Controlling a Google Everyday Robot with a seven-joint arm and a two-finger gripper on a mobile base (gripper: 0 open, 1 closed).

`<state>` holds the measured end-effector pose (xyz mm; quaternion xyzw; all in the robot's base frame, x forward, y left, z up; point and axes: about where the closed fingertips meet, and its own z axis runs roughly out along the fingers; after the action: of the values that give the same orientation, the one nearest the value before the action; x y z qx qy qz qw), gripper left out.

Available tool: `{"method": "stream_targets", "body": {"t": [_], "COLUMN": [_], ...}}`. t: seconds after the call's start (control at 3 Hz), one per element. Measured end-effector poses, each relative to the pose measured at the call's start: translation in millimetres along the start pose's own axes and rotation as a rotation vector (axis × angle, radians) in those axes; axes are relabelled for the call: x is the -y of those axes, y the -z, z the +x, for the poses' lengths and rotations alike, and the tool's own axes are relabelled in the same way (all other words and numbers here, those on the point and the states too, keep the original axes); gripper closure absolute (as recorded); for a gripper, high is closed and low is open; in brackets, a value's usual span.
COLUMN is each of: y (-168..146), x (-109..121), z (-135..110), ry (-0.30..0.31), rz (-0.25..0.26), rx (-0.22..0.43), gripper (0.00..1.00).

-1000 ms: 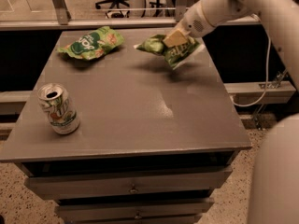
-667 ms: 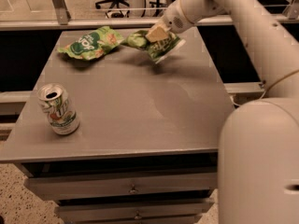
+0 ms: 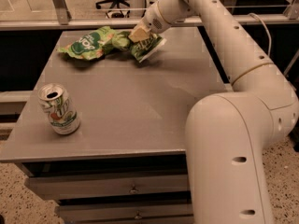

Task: Move green jalapeno chip bag near green rice chip bag

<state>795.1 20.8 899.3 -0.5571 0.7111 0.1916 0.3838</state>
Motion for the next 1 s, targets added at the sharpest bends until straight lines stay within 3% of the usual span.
{"method": "stream_targets", "body": {"t": [0.67,1.0], "y": [-10,6], "x": [8,7], "z": [1,3], "ry": [0.015,0.018], "rz": [0.008,0.006], "rx": [-0.030,-0.042], "gripper": [0.14,0.00]}}
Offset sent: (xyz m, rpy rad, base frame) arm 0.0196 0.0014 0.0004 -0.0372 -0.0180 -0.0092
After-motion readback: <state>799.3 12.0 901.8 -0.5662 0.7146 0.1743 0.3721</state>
